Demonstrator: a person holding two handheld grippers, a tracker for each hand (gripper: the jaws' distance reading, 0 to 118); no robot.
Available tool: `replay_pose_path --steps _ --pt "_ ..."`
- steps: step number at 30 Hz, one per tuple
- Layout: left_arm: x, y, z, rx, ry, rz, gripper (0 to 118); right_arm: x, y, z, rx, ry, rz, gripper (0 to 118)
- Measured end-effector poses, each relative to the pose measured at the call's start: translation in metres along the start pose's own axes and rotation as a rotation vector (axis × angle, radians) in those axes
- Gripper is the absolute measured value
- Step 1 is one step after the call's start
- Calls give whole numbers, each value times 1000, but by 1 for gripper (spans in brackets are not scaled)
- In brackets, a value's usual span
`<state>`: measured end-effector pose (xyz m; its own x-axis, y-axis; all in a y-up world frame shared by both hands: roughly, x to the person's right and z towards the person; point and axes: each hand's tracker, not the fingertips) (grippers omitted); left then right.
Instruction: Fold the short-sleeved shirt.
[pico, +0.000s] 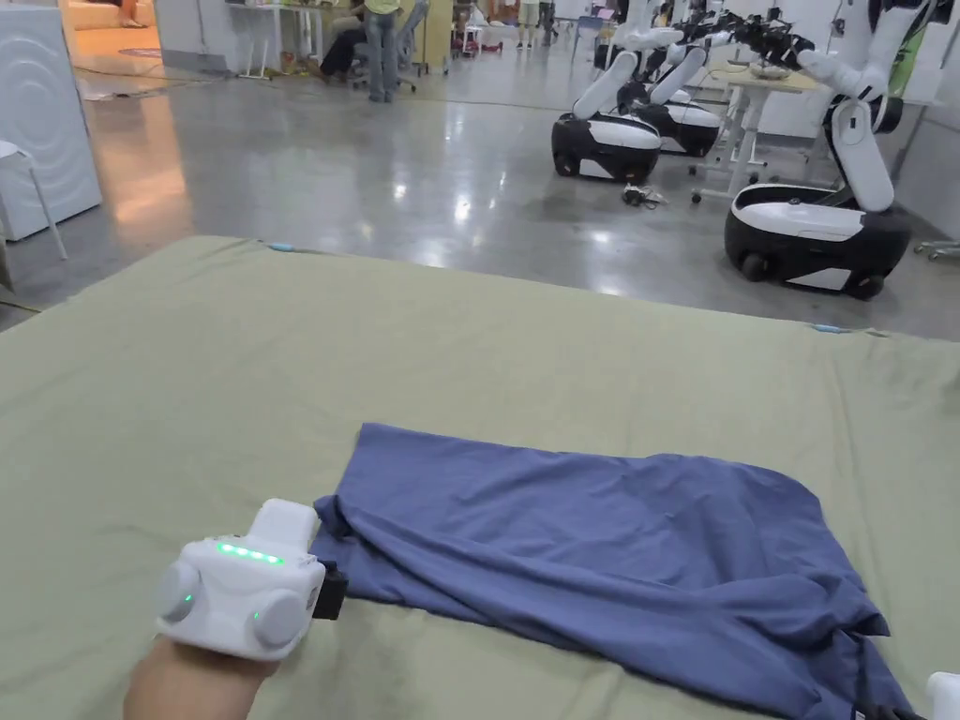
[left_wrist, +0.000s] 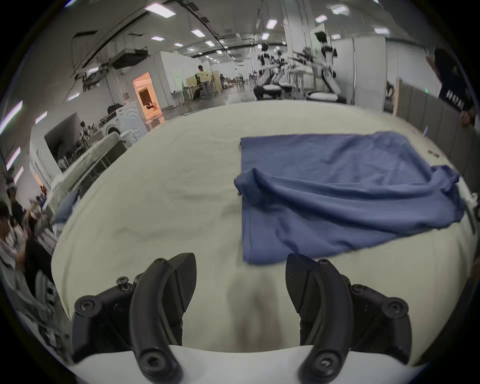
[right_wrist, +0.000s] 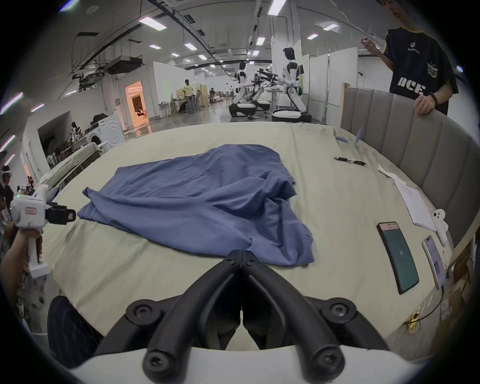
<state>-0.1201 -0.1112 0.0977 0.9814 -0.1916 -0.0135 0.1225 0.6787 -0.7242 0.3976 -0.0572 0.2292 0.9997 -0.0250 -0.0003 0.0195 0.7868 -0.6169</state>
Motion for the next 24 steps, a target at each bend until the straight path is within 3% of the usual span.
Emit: replay_pose_path --steps 6,7,8,9,11,12,13,16,17,18,19,21,24 --pt "27 27 -27 -143 -27 -45 67 27 -1 -18 -66 -86 13 0" --pt "30 28 -24 -132 -22 -82 57 33 1 -23 -72 -78 0 0" --pt "31 32 -18 -118 -51 -66 38 38 3 -28 -81 -71 -9 7" --pt "41 36 7 -106 -80 -43 9 41 5 -33 -85 -67 -11 35" --pt "49 38 25 -59 -38 -79 9 48 9 -52 -113 -55 1 108" --pt "50 39 31 -66 -45 -80 9 49 10 -63 -137 -46 11 117" --pt "48 42 35 -59 -57 -77 9 52 15 -72 -85 -35 25 115" --pt "45 44 51 -42 -54 -59 9 68 19 -110 -184 -50 -5 113" --pt "40 47 48 -42 -58 -49 9 75 20 -120 -214 -15 -38 102" --pt "39 46 51 -36 -57 -48 9 76 21 -122 -259 7 -96 48" --pt "37 45 55 -32 -67 -49 9 82 23 -127 -285 -18 -139 11" --pt "29 47 58 -31 -79 -46 9 87 30 -116 -200 -12 -187 9" --pt "17 54 86 8 -106 -32 9 87 49 -88 -154 19 -165 9"
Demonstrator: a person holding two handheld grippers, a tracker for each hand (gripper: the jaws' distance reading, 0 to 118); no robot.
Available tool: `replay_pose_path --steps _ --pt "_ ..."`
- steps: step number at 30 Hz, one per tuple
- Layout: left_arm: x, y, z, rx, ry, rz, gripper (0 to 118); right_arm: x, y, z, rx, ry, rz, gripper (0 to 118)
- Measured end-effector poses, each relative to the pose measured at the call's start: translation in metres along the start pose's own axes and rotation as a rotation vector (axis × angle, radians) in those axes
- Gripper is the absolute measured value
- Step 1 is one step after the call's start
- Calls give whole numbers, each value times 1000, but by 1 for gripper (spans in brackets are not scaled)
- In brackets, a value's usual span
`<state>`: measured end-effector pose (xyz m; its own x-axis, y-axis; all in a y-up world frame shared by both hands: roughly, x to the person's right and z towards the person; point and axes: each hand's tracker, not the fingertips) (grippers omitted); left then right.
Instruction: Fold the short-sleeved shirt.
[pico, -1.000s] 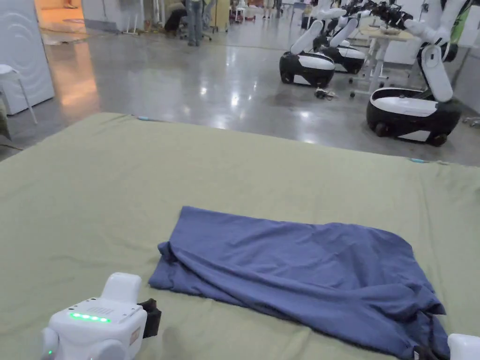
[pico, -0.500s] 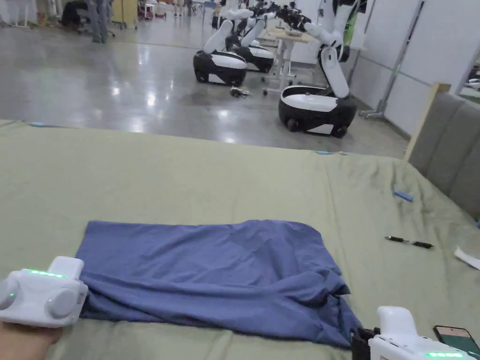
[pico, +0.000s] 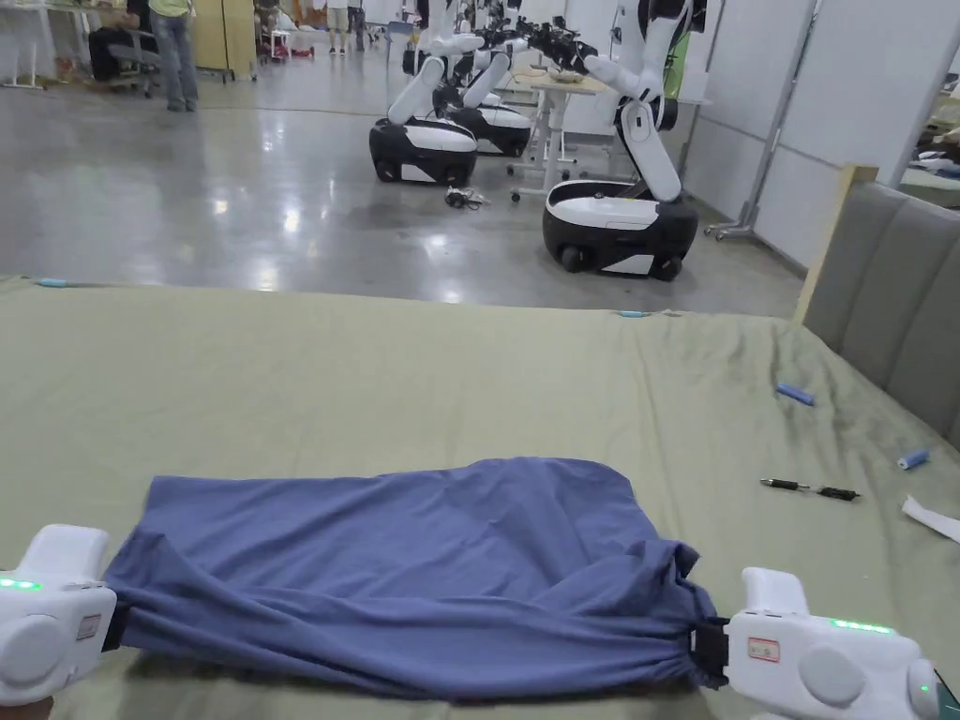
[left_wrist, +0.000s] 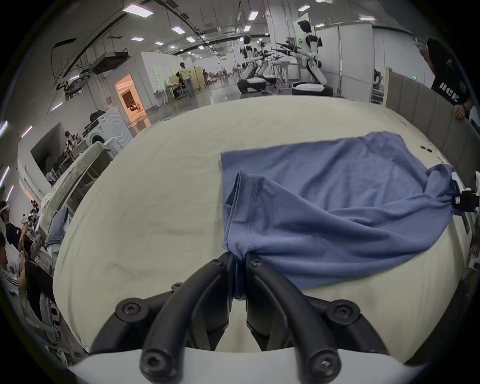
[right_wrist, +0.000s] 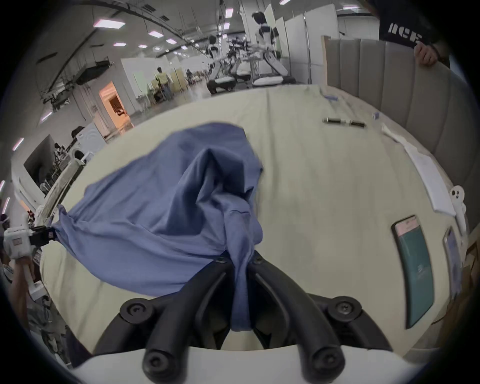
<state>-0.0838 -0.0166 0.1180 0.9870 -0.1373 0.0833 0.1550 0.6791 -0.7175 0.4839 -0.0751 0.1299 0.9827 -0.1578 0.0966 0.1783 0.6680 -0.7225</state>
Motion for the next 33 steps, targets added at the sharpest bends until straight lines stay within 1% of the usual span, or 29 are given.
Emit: replay_pose_path --steps 2,3,4,7,9,10,11,14,17,18,19,20,21,22,23,24,26,28,29,30,31,32,33 --pt "-13 7 -4 30 -8 -5 9 -4 11 26 20 -8 24 9" --pt "-15 9 8 46 -18 -7 9 -4 16 39 53 -18 43 9" --pt "-17 10 22 77 -21 -7 9 -3 20 50 61 -21 50 9" --pt "-11 5 55 84 -32 -18 9 0 23 80 63 -23 69 9" --pt "-11 -9 67 68 -64 -9 9 1 16 90 47 -36 108 9" --pt "-11 -18 71 50 -84 -1 9 2 7 90 19 -52 136 9" --pt "-11 -28 71 40 -93 3 9 3 -1 88 -4 -62 148 9" --pt "-3 -65 55 -32 -88 17 9 10 -36 67 -80 -44 126 9" --pt "0 -95 36 -79 -100 77 9 11 -63 51 -102 -59 113 9" --pt "0 -101 32 -93 -97 90 10 14 -69 47 -102 -62 110 9" --pt "0 -105 32 -81 -94 102 15 15 -72 47 -91 -61 104 9" --pt "-1 -108 36 -31 -97 110 30 16 -73 49 -58 -49 100 18" --pt "0 -110 43 -1 -46 86 55 16 -72 54 -28 -38 111 50" --pt "0 -109 56 9 -74 89 67 14 -68 66 -17 -37 114 84" --pt "-2 -106 70 54 -88 101 68 11 -65 76 1 -37 115 102" --pt "-2 -104 87 119 -103 99 68 6 -61 88 50 -13 113 107" --pt "3 -96 107 183 -82 74 68 -7 -50 112 169 45 103 109" --pt "10 -88 116 259 -33 54 68 -29 -41 119 259 63 132 111" --pt "17 -84 113 289 -11 46 67 -42 -38 118 291 63 155 110" --pt "22 -80 110 314 8 41 64 -54 -34 112 302 53 179 105" --pt "25 -76 104 297 -16 44 52 -68 -31 106 298 66 200 87" --pt "27 -70 97 280 -59 51 24 -80 -29 99 298 96 220 49" --pt "31 -67 86 256 -104 61 6 -92 -27 91 294 97 223 1"
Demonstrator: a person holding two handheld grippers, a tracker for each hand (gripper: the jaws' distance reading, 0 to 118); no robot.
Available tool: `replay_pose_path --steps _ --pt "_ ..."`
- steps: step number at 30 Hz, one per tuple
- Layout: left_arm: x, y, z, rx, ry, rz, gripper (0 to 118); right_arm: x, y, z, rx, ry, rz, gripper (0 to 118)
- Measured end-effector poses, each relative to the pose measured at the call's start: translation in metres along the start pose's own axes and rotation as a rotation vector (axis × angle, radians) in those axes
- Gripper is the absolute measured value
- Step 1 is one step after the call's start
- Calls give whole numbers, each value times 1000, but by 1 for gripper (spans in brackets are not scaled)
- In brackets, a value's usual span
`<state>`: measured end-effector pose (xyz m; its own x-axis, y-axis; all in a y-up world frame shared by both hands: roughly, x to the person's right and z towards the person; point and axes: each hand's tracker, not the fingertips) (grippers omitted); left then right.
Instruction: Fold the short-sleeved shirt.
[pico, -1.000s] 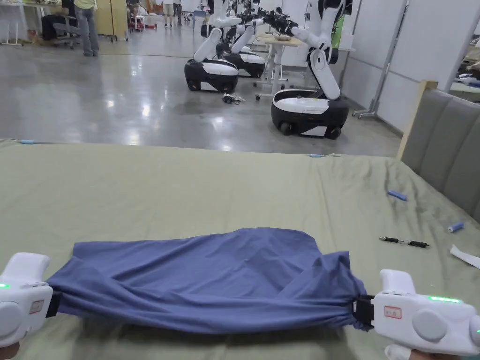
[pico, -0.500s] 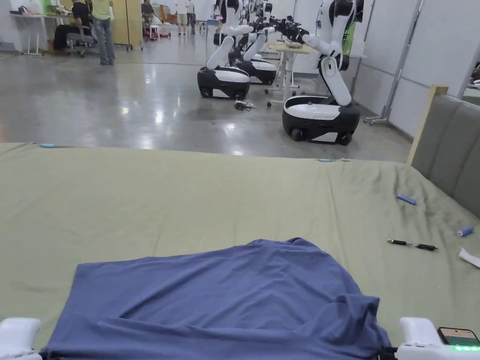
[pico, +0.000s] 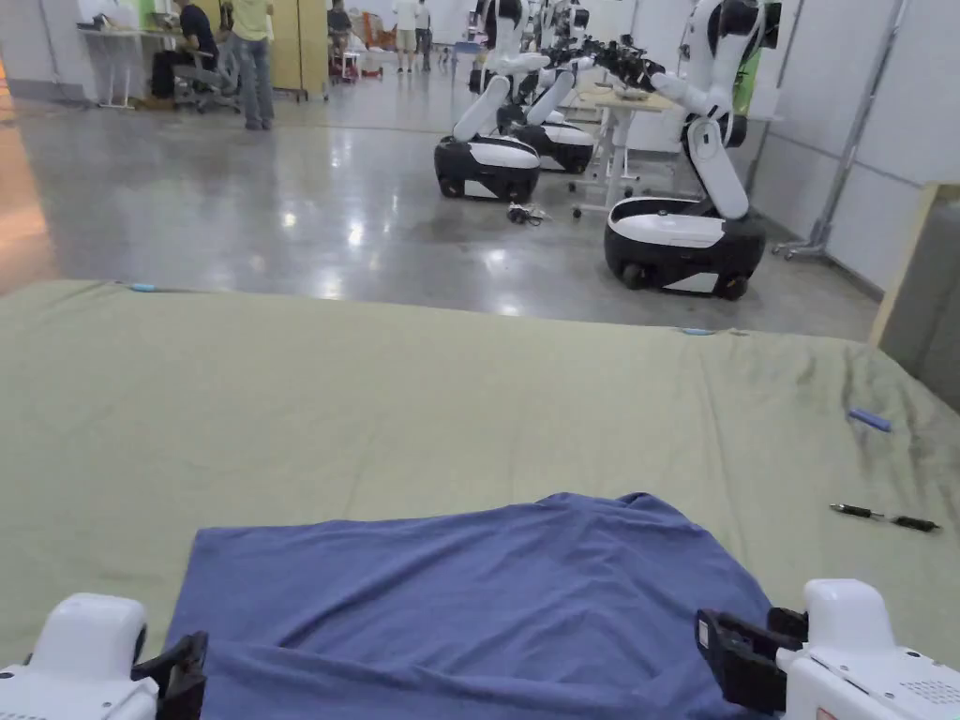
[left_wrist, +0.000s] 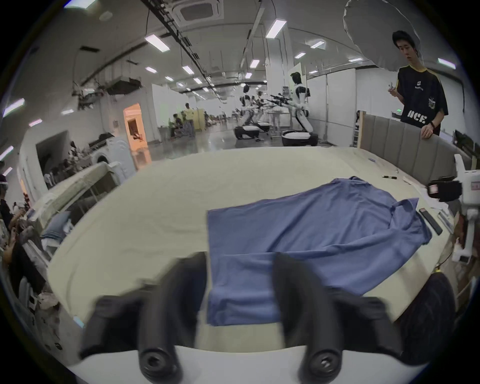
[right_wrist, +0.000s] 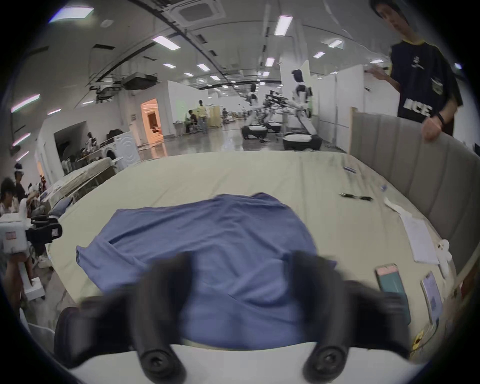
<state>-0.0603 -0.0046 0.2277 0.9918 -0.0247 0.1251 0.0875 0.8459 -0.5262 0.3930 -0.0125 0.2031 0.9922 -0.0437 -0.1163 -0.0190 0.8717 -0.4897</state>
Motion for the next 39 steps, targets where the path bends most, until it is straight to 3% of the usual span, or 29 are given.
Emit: replay_pose_path --steps 2,3,13,14,15,16,17,21,23,24,25,26,28,30,31,32,33,35,36,39 --pt "6 0 -25 -10 88 -36 6 -19 0 -29 -36 -15 38 0" --pt "6 2 -37 -18 60 -40 6 -26 2 -39 -68 -4 48 0" --pt "-78 55 -208 -184 123 64 8 -47 9 -107 -166 53 32 0" --pt "-86 63 -228 -215 148 43 25 -45 11 -111 -171 57 31 0" --pt "-93 68 -250 -248 203 3 59 -43 13 -115 -174 53 28 0" --pt "-89 74 -259 -249 213 -6 72 -40 15 -119 -178 43 28 0" --pt "-93 76 -275 -254 238 -8 73 -36 15 -124 -182 31 27 0" --pt "-102 70 -333 -444 213 61 72 -15 21 -139 -197 -7 17 0" --pt "-99 60 -341 -439 205 61 70 0 29 -148 -212 -35 30 0" --pt "-97 61 -333 -406 198 48 47 9 35 -154 -216 -56 32 0" --pt "-95 63 -328 -384 151 30 17 21 41 -163 -221 -77 26 0" --pt "-91 65 -321 -374 88 15 7 33 50 -173 -232 -112 14 1" --pt "-69 71 -292 -326 140 -51 7 60 68 -202 -262 -148 -26 1" --pt "-59 75 -271 -271 114 -27 7 85 85 -233 -300 -166 -52 2" --pt "-55 78 -260 -233 92 -16 7 95 93 -249 -305 -186 -54 18" --pt "-51 85 -246 -224 90 -15 7 103 98 -262 -310 -186 -55 58" --pt "-47 87 -238 -213 91 -17 7 113 100 -276 -324 -127 -79 116" --pt "-37 89 -227 -192 95 -36 7 122 100 -308 -454 -100 -82 112" --pt "-39 93 -225 -186 90 -41 7 124 98 -313 -422 -136 -43 111" --pt "-36 95 -222 -188 83 -22 7 128 81 -326 -432 -142 -50 110"
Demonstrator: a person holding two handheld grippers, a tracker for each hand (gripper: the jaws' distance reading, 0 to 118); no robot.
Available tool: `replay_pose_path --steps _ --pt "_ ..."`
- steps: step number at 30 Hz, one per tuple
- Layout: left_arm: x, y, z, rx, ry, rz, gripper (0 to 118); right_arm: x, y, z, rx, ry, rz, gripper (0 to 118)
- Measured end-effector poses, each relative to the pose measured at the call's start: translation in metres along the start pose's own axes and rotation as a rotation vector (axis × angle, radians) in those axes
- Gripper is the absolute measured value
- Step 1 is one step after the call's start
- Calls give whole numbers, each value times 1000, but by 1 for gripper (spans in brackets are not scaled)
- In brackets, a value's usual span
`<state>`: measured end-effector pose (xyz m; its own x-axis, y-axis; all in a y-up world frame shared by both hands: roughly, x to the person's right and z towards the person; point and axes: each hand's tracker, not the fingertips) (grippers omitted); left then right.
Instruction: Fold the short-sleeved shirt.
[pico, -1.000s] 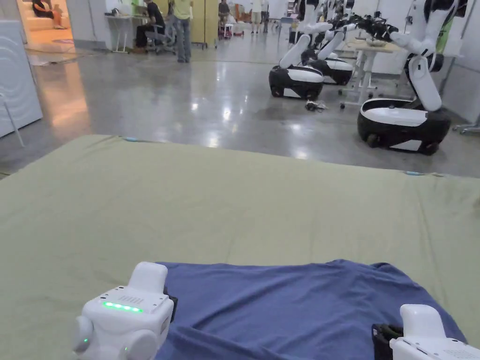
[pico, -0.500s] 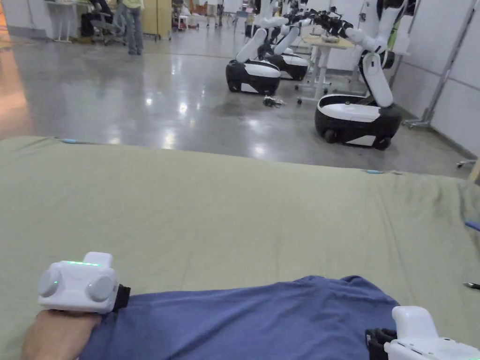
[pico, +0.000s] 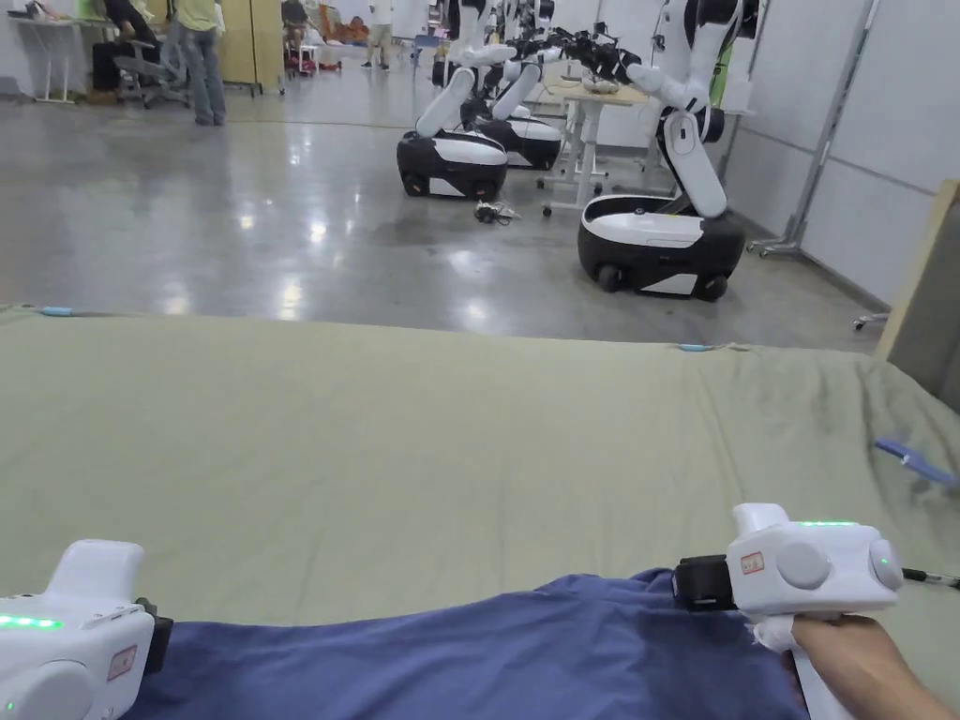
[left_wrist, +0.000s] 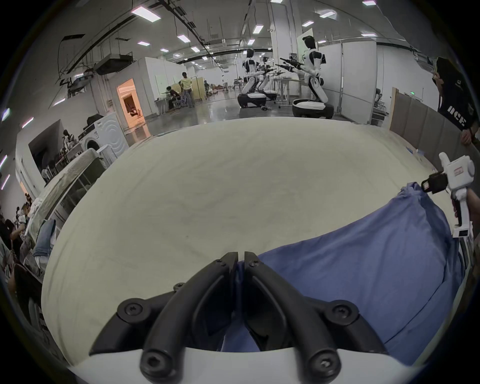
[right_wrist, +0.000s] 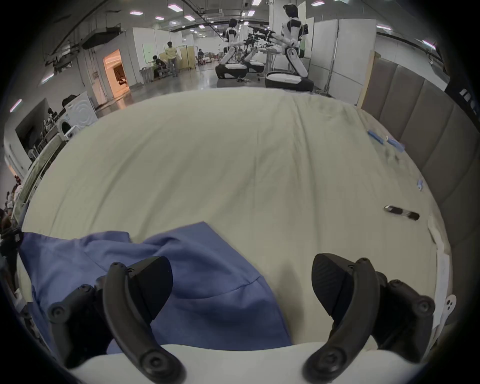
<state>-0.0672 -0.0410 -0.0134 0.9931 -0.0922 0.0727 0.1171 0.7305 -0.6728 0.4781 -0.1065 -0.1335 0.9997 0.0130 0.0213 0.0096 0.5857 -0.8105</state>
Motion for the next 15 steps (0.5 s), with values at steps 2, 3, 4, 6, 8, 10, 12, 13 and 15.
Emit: replay_pose_path --steps 2,3,4,6,8,10,12,13,15 --pt "-5 2 -3 -10 8 10 7 -3 -5 -9 -124 47 -27 83" --pt "-3 2 -5 -20 13 8 7 -9 -11 -8 -134 19 16 57" --pt "-2 3 -5 -28 15 6 7 -17 -15 2 -52 -33 86 49" --pt "-6 4 -4 -32 12 13 7 -21 -8 16 -92 37 75 3" --pt "-4 7 6 -26 17 23 7 -26 -4 45 -5 -8 116 3" --pt "-9 9 27 -10 30 23 7 -20 3 79 34 41 87 3" --pt "-13 12 56 19 23 36 7 -18 7 118 89 49 101 3" --pt "-16 10 73 38 21 42 7 -17 5 139 113 39 109 3" --pt "-21 7 109 82 27 37 7 -18 -6 185 154 49 128 3"
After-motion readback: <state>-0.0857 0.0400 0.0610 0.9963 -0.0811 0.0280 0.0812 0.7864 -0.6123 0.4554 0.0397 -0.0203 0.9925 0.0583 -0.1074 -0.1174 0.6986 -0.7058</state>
